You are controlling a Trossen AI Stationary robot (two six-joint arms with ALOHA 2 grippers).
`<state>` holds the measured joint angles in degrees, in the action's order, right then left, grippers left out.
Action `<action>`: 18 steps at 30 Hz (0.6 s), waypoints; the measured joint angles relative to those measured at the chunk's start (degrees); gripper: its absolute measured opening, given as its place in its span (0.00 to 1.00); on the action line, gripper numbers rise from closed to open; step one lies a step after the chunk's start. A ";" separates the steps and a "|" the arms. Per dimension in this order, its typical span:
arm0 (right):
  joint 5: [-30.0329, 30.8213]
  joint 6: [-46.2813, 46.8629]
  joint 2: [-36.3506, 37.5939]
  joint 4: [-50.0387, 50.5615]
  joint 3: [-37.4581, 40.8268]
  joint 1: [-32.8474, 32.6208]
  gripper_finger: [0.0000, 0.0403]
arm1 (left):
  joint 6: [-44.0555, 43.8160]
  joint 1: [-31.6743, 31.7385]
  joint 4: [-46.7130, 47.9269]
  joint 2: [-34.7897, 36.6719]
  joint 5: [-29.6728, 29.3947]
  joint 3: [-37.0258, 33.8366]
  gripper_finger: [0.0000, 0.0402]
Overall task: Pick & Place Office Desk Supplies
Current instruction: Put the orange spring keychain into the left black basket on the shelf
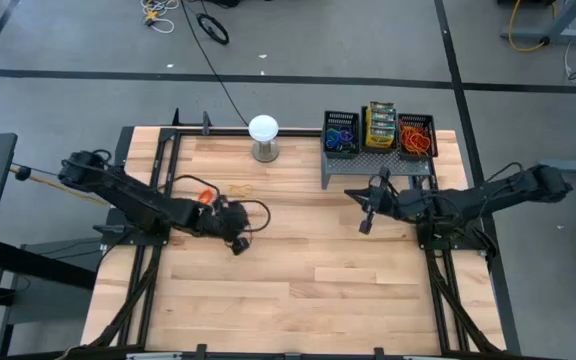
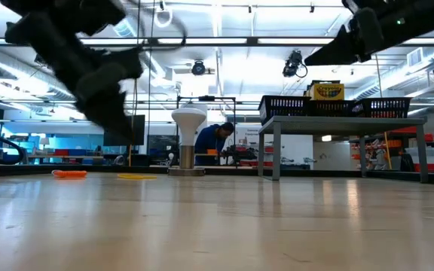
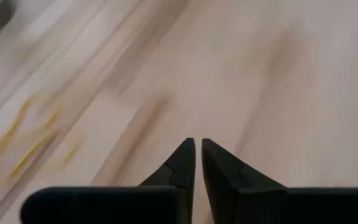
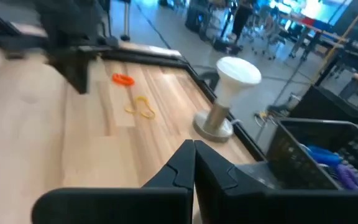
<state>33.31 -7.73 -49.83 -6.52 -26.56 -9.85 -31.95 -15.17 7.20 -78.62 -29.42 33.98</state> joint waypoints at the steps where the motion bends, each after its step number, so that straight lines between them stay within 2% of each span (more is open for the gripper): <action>1: 0.07 0.00 0.01 -1.81 0.92 -0.48 0.02 | -2.45 0.31 4.08 0.98 0.01 0.00 0.10; 6: 0.05 0.00 0.01 -9.85 5.38 -2.50 0.01 | -9.78 3.75 19.01 1.68 1.64 -0.04 0.18; 9: 0.05 -1.60 0.01 -14.10 7.75 -3.37 0.01 | -11.33 7.98 24.44 1.33 3.62 -0.02 0.24; 18: 0.03 -3.48 0.01 -16.49 8.85 -3.88 0.02 | -6.84 20.17 27.33 1.73 7.28 -0.15 0.40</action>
<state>33.34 -11.20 -49.82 -23.00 -17.72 -13.74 -38.78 5.00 34.53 -76.89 -22.14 33.82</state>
